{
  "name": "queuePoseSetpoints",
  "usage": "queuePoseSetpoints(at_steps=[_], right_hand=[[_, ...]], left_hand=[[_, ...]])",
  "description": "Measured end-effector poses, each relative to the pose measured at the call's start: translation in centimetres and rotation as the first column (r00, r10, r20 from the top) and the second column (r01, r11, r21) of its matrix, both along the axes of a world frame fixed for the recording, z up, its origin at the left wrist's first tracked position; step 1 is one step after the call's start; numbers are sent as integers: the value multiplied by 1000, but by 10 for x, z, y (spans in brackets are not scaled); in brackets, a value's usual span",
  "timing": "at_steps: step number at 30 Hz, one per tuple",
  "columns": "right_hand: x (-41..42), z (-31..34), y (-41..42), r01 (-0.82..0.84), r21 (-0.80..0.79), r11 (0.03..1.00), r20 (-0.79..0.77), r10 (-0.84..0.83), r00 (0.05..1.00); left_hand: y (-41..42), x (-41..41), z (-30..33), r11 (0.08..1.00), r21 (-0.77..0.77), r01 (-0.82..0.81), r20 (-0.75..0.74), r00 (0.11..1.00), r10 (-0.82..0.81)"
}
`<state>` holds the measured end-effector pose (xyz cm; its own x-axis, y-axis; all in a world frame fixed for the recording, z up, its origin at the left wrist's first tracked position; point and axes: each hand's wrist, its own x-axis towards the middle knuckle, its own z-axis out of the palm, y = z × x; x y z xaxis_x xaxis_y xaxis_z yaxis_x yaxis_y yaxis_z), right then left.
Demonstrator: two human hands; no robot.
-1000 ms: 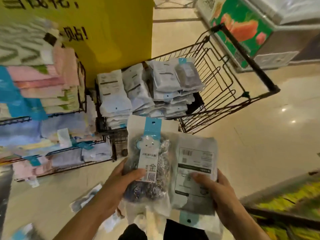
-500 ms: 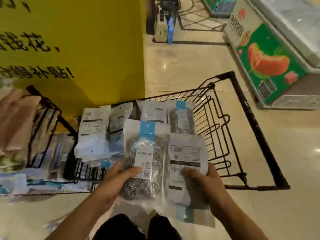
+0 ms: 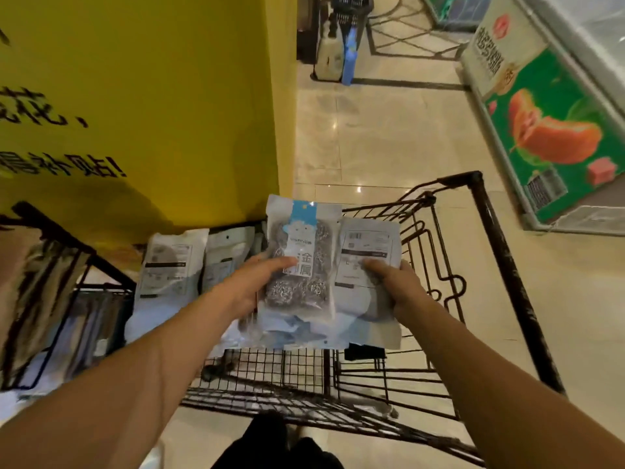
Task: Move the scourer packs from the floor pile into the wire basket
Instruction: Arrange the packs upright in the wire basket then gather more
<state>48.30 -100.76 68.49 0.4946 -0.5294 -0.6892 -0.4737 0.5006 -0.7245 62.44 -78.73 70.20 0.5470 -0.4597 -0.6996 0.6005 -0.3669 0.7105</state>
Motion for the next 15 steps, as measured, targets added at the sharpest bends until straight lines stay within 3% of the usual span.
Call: queuePoseSetpoints(at_steps=[11,13,15], right_hand=[[30,-40,-17,-144,-202,969,-171,110,979],[29,-48,-18,-181,-280,943,-265,105,958],[27,-52,-18,-250,-401,882,-368,95,925]], left_hand=[[-34,38,-57,986,165,29,69,997,-41],[-36,37,-57,958,285,37,214,972,-101],[-37,29,-57,905,426,12,429,878,-214]])
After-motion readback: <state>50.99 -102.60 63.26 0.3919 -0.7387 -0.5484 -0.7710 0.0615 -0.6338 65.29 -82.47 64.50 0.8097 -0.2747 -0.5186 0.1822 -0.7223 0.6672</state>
